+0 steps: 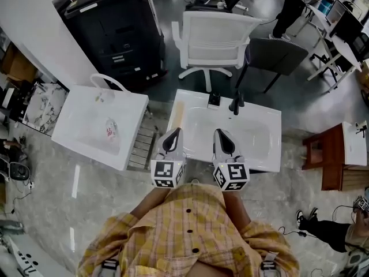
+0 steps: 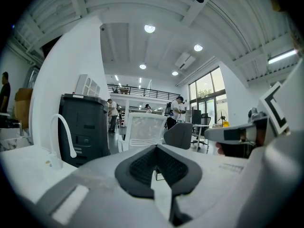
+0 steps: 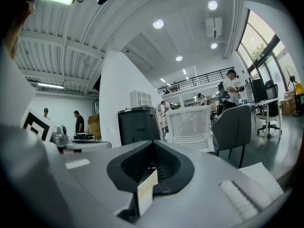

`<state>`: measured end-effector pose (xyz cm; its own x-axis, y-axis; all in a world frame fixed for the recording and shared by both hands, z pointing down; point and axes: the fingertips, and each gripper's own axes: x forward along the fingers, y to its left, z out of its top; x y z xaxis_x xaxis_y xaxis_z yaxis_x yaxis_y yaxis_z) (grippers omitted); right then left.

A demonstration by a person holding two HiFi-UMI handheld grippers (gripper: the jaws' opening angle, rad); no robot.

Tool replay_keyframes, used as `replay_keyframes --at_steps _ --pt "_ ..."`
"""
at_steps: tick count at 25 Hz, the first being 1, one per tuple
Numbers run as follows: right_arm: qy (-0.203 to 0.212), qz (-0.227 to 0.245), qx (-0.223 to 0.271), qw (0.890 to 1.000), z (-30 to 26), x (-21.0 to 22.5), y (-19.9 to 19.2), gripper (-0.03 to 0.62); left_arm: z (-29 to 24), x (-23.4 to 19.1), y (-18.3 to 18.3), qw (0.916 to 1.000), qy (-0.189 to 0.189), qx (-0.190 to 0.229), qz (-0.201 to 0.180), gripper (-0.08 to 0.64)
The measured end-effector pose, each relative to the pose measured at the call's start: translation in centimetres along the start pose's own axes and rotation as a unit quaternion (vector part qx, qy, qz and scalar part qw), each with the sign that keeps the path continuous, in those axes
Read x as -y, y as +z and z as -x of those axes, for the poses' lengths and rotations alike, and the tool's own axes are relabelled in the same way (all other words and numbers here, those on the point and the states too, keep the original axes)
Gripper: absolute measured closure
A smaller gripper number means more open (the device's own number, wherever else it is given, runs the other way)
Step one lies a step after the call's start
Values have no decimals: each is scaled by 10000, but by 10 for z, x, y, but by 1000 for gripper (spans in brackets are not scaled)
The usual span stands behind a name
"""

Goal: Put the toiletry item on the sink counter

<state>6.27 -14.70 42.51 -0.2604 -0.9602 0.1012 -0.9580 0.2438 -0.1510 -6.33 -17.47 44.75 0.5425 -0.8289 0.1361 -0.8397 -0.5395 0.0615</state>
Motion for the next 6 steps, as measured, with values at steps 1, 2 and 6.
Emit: replay_keyframes --at_steps 1,2,6 --pt "-2 8 -14 10000 1 0 -1 592 0 0 -1 10000 -6 2 15 560" --pt "10 21 -28 10000 1 -1 -2 592 1 1 -2 10000 -10 1 37 560" --pt "77 72 -53 9999 1 -4 -5 592 3 1 -8 10000 -7 -24 93 560"
